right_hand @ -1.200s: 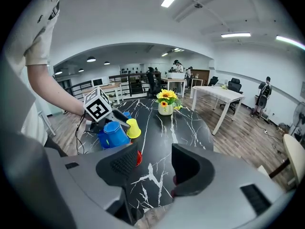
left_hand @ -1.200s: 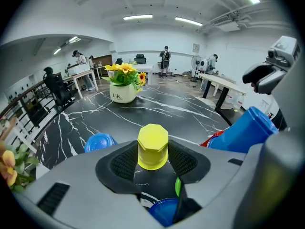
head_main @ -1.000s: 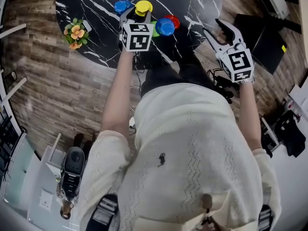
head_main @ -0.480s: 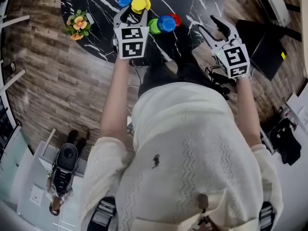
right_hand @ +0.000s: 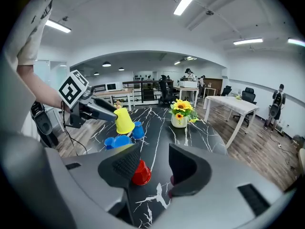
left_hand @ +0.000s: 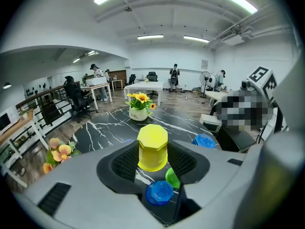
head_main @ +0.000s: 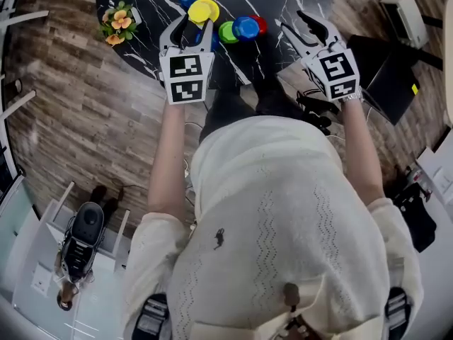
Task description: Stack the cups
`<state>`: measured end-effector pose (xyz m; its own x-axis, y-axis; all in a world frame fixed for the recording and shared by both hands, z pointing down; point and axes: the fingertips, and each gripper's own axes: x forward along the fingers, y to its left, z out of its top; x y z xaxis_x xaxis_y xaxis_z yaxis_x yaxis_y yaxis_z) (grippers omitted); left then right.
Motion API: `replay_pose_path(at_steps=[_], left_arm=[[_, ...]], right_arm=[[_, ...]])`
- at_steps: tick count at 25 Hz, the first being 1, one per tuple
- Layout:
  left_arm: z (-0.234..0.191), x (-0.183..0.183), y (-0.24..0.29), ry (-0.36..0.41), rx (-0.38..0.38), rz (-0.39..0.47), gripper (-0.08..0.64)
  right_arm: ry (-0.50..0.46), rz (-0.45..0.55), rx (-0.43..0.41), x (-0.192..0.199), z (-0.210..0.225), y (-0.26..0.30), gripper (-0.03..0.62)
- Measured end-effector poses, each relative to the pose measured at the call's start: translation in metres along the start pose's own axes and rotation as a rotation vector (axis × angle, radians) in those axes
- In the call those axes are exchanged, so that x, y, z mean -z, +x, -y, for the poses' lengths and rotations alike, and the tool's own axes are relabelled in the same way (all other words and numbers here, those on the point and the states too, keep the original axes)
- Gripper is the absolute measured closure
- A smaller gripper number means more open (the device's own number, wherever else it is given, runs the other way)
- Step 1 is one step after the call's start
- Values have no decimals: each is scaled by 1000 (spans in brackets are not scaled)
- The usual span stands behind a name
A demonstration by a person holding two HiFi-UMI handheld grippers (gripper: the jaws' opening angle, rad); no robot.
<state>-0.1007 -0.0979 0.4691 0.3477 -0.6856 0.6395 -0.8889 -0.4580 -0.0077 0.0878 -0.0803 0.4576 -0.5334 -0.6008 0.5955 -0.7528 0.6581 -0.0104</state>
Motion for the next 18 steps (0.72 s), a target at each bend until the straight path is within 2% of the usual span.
replay_pose_path(at_steps=[9,18], left_arm=[[23,32,-24,-23,-3,-46,353],[40,49,-21,-29,19,-87,353]], right_arm=[[-26,13,-26,-8,-3,5,393],[-41,1,-27,-8,2,5,394]])
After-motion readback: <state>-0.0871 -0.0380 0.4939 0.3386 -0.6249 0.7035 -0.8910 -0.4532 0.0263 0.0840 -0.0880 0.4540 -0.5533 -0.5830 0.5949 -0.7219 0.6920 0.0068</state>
